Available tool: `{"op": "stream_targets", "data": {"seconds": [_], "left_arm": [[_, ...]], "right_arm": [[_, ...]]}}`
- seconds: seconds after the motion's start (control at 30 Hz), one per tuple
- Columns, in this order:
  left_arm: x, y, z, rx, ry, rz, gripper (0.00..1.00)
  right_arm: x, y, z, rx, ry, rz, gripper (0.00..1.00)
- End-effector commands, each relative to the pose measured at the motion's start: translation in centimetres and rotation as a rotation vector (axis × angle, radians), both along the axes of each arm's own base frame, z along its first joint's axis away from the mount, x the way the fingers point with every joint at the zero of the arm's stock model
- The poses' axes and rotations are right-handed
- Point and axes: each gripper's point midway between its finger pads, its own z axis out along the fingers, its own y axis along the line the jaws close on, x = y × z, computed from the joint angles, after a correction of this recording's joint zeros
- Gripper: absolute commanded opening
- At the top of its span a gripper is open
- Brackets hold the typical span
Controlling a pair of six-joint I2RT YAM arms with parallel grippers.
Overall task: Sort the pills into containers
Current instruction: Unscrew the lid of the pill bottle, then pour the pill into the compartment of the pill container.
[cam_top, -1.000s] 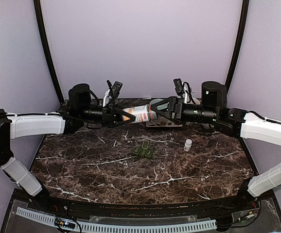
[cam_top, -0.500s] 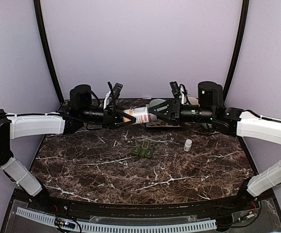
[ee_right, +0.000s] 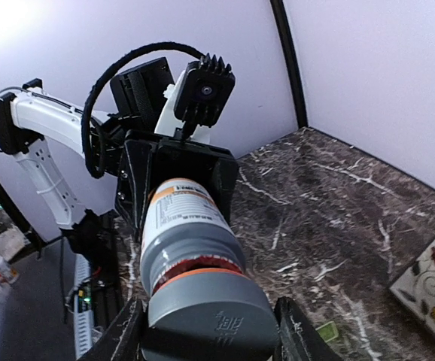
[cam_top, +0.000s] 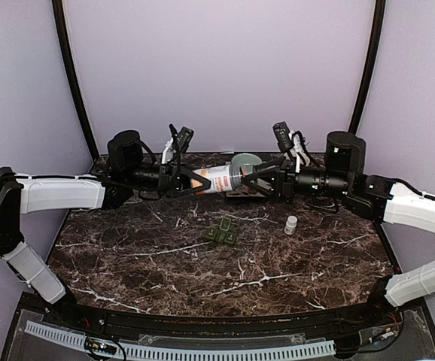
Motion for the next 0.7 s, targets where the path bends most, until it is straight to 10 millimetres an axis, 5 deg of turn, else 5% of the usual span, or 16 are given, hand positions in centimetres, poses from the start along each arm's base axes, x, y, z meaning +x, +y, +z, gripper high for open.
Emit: {"op": "stream_targets", "data": {"seconds": [0.0,0.33,0.67], "left_arm": [[-0.5,0.6,3.2,-0.065,-0.024,-0.065,0.03],[-0.1,0.6,2.4,-0.057,-0.033,-0.03,0.03],[1.8,2.5,-1.4,-0.024,-0.045,0.152,0.02]], "right_arm": [[1.5,-1.2,0.6,-0.06,-0.24,-0.081,0.08],[2.6,-1.8,1.2,-0.051,-0.23,-0.16,0.09],[3.6,-4.1,0.3,-0.05,-0.167,-0.303,0.08]]}}
